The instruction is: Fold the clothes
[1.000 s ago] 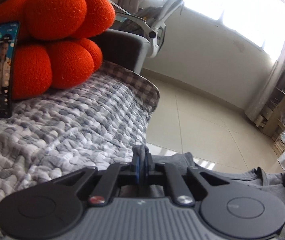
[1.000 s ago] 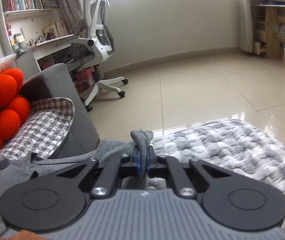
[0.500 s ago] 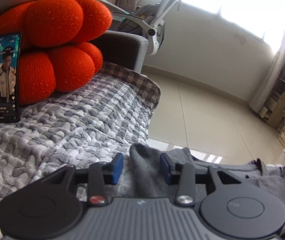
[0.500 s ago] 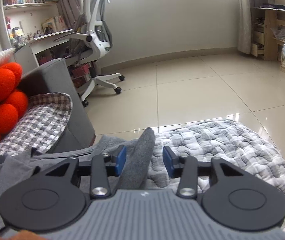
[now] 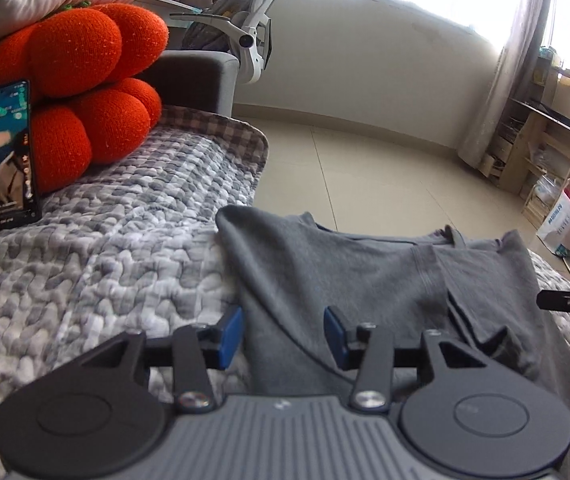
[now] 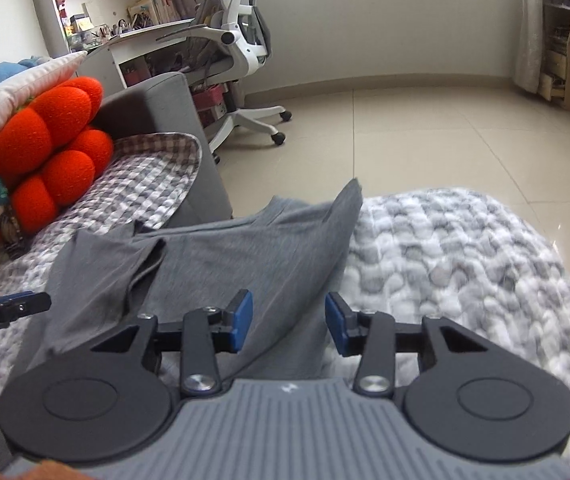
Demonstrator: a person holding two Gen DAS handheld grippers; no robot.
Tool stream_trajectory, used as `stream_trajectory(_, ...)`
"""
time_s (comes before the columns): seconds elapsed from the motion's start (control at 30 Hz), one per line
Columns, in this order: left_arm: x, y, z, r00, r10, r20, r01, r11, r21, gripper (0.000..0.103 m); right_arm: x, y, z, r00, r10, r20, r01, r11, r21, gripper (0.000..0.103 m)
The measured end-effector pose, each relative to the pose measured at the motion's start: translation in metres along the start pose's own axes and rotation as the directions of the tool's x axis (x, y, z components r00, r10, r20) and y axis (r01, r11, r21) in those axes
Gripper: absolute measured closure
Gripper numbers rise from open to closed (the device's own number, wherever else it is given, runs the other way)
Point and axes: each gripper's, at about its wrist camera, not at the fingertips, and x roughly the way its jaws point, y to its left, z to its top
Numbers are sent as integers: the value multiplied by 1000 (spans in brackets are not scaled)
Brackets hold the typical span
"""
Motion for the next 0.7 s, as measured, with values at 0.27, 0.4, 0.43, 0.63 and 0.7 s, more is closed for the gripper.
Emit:
stream_trajectory(0.27, -39, -17, -22, 1000, -8, -24, 10, 998, 54, 57, -30, 20, -19, 997, 11, -72, -11, 1000, 2, 58)
stream_trajectory(0.4, -57, -22, -29, 998, -32, -54, 35, 997, 66, 57, -43, 31, -28, 995, 12, -100, -12, 1000, 1, 58)
stream_trajectory(0.43, -62, -23, -31, 997, -38, -63, 42, 997, 71, 58, -46, 35, -30, 994, 11, -106, -11, 1000, -2, 58)
stream_trajectory(0.63, -93, -35, -44, 990, -65, -124, 80, 990, 119, 58, -68, 56, -46, 988, 30, -152, -28, 1000, 14, 58)
stream_trajectory(0.7, -102, -40, -51, 986, -74, -147, 95, 985, 141, 58, -74, 62, -53, 985, 42, -169, -39, 999, 23, 58)
